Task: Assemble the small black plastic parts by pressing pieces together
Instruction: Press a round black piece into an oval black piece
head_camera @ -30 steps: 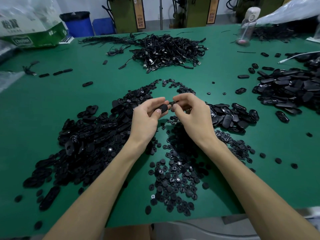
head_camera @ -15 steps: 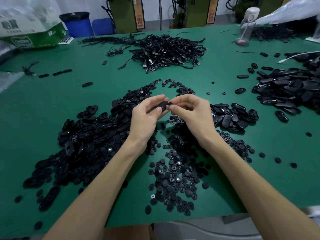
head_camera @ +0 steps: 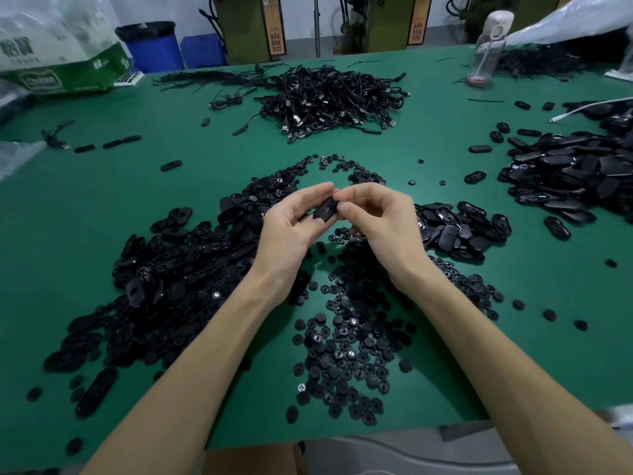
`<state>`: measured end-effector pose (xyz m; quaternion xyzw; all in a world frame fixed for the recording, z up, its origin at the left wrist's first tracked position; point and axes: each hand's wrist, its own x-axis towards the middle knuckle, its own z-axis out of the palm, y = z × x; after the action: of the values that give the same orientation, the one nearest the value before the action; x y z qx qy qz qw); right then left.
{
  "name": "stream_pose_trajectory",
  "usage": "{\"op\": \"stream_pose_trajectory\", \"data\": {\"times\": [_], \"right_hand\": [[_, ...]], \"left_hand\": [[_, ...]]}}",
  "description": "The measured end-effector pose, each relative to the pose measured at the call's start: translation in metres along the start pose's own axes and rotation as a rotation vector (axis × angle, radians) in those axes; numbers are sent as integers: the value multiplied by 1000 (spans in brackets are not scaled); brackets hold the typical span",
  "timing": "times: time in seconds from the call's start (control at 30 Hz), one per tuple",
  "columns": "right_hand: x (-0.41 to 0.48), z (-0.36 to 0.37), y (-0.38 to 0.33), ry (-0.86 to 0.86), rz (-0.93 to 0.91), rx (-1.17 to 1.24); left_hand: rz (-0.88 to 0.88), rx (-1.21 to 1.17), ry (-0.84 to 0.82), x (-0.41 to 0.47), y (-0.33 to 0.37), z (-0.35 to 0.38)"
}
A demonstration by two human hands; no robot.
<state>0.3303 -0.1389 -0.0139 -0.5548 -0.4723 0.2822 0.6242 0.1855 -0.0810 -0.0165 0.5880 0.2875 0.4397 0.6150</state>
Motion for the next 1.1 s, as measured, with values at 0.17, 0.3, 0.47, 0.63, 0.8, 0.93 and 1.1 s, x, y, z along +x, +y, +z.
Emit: {"op": "stream_pose_trajectory", "data": {"times": [0.17,0.3,0.47,0.63,0.8,0.93,1.1], "right_hand": [[-1,0,-1,16,-21,8],[-1,0,-2,34,-17,43],[-1,0,-3,80,0,93],[0,-2,-3,84,87,156],[0,-5,-3,60,199,290],[1,-6,-2,40,259,392],[1,-7,-3,37,282,411]], "left_hand": [[3,16,1,0,-1,0],[5,-15,1,0,0,1],[-5,-28,26,-1,1,1],[-28,-45,92,-1,2,-1],[-72,-88,140,-1,2,-3],[-100,-120,131,-2,2,-4],[-97,-117,114,-2,2,-5]]}}
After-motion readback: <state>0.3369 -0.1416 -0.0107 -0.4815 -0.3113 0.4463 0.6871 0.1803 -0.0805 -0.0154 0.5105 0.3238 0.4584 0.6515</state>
